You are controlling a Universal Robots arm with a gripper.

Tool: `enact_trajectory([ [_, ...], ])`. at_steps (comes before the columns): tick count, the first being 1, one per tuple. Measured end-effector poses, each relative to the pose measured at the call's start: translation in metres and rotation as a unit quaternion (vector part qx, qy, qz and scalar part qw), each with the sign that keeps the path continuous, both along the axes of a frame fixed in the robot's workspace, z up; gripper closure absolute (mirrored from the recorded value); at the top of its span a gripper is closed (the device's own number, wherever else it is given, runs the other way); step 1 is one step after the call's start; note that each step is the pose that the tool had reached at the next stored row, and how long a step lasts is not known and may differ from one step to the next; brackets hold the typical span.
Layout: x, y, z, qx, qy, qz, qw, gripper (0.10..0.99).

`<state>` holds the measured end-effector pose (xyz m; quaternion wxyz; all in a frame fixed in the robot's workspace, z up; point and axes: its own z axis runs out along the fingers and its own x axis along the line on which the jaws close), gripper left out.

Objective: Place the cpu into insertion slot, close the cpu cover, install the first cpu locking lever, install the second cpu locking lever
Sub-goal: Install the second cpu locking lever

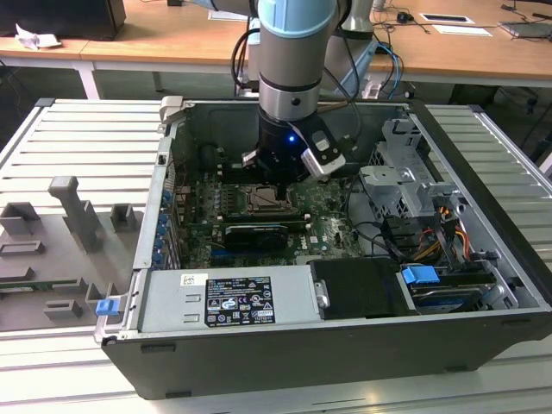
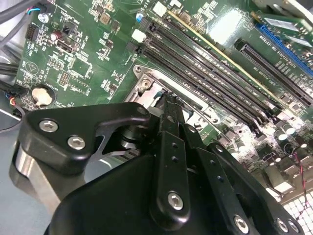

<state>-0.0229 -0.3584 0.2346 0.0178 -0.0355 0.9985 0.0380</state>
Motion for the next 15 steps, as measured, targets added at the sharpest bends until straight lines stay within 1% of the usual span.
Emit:
enact_trajectory([
  [3,0.0000,-0.0015,0.0004,0.0000,0.0000,0.000,1.0000,0.980],
  [6,-0.0001,-0.0046,0.0004,0.0000,0.0000,0.000,1.0000,0.980],
  [9,-0.0001,-0.0109,0.0003,0.0003,0.0000,0.000,1.0000,0.980],
  [10,-0.0001,-0.0123,0.0004,0.0014,0.0000,0.000,1.0000,0.980],
  [11,-0.0001,-0.0146,0.0003,0.0066,0.0000,0.000,1.0000,0.980],
  [13,-0.0004,-0.0167,0.0003,0.0145,0.0000,0.000,0.9999,0.980],
  [14,-0.0010,-0.0184,0.0002,0.0201,0.0000,0.000,0.9998,0.980],
  [15,-0.0044,-0.0206,-0.0001,0.0216,0.0000,0.000,0.9998,0.980],
])
